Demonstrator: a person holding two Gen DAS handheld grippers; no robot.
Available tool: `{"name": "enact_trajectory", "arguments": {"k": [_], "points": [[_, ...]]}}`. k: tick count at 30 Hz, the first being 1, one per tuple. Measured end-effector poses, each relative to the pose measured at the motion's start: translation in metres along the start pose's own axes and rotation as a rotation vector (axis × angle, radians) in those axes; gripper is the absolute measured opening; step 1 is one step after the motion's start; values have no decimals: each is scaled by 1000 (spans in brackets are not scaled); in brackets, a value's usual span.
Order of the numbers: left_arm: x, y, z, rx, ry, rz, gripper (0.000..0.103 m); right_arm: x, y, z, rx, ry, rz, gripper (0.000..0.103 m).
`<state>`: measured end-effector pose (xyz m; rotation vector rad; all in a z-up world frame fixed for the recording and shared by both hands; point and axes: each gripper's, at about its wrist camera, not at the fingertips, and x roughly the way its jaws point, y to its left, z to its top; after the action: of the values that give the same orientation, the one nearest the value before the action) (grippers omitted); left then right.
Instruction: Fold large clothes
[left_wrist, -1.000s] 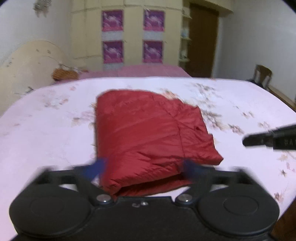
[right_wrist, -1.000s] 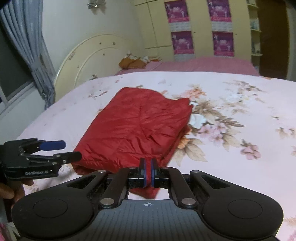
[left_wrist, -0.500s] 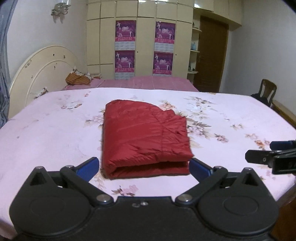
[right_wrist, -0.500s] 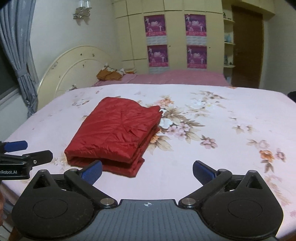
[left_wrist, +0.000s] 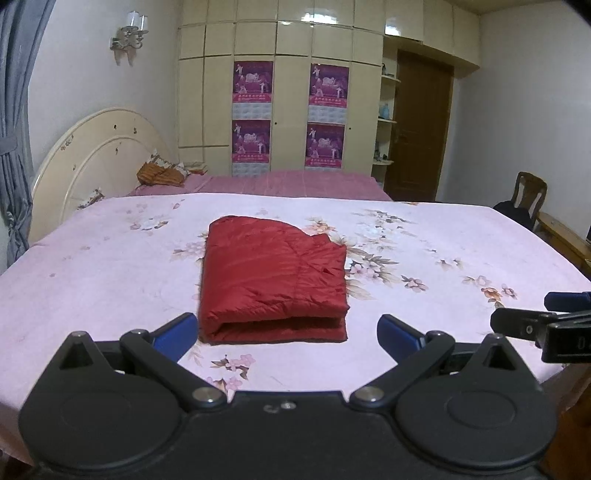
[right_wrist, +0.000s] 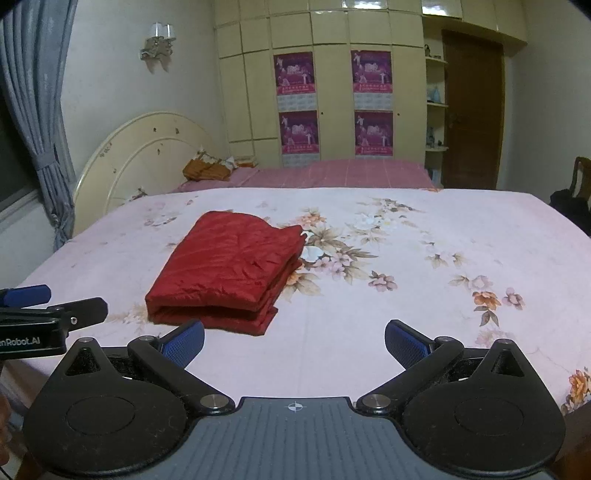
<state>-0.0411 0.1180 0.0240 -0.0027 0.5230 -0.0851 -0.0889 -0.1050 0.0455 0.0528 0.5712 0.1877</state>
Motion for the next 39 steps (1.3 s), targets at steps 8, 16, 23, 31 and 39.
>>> {"name": "enact_trajectory", "arguments": {"k": [8,16,23,31,39], "points": [[-7,-9,0,14,-15,-11,103,-11,-7,0,5,-19,-7,103],[-9,-10,0,22,-22,-7,103,-14,-9,0,4,-23,-2,103],[-8,-9,1,25,-20,-6,103,-11,-9,3,8,-27,2,103],[-5,0,0,18,-11,-11,103,-7,-4,4,2,-19,-2,103],[-2,4,-1,12,-9,-15,103,-4,0,4,-13,-15,-11,103]]}}
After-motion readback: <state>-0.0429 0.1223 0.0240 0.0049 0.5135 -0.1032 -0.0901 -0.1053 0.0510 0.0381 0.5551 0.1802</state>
